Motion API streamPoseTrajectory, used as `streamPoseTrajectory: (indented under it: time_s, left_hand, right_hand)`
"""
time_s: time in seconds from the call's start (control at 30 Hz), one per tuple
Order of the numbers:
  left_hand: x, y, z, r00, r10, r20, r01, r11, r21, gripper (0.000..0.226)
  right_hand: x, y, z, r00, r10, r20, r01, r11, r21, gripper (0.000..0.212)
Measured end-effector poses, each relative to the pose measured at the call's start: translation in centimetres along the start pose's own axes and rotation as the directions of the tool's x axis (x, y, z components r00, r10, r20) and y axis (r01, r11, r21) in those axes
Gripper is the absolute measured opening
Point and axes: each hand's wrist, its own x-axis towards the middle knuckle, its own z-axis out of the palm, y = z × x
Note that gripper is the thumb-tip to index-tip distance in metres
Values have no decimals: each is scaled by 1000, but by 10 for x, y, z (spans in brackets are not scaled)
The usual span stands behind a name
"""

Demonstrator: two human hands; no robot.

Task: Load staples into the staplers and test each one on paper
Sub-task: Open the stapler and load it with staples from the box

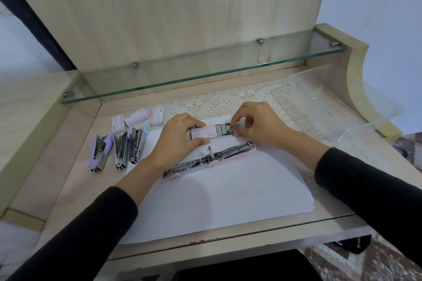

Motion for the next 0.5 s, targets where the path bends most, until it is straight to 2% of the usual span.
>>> streamPoseTrajectory:
  time_s: [0.27, 0.5]
  left_hand:
    - [3, -1, -4, 997, -22, 76, 21, 1000, 11, 38]
    - [8, -1, -9, 990, -41, 133, 44, 999, -18, 41]
  right_hand:
    - [3, 0, 0, 996, -70, 51, 74, 993, -87, 19]
    - [3, -3, -7, 999, -30, 34, 32, 999, -44, 9]
